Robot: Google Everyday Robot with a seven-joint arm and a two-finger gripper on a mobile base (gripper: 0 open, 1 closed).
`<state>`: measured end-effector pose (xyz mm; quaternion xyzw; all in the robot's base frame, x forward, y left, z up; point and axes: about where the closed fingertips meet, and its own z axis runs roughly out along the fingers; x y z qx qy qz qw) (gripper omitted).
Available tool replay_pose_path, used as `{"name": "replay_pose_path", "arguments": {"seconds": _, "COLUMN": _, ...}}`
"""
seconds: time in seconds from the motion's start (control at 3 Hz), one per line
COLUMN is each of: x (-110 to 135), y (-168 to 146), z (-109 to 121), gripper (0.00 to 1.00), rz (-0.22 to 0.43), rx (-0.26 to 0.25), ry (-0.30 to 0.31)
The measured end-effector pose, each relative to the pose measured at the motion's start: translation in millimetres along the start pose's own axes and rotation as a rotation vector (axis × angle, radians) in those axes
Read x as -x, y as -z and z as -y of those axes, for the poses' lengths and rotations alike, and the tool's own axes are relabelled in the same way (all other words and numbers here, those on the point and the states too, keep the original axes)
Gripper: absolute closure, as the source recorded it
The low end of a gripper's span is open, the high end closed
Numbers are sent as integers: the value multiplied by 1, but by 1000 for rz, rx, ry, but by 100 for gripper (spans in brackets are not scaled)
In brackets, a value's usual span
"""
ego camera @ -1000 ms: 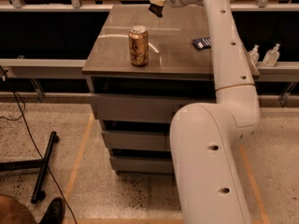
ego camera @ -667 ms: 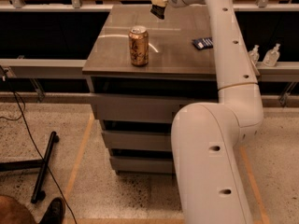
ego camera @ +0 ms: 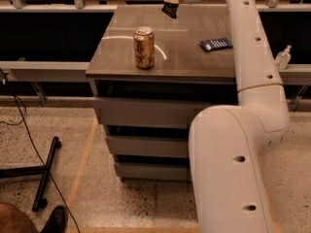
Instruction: Pick rxbar chocolate
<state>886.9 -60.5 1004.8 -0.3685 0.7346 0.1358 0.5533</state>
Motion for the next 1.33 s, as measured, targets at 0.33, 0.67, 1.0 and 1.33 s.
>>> {"name": "replay_pose_path", "arguments": {"seconds": 0.33, "x": -2, "y": 13, "z": 2, "gripper": 100, "rz": 5, "rx": 3, "ry": -3}}
{"name": "replay_pose_path", "arguments": {"seconds": 0.67, "x": -4, "y": 24, "z": -5, "gripper": 100, "rz": 8, "rx": 14, "ry": 5}}
{"name": "replay_pose_path", "arguments": {"seconds": 1.0, "x": -37, "y": 40, "z": -49, "gripper": 100, "rz": -6, "rx": 34, "ry": 15}}
{"name": "replay_pose_path", "arguments": {"seconds": 1.33, "x": -37, "y": 40, "z": -49, "gripper": 100, "rz": -6, "rx": 34, "ry": 15}}
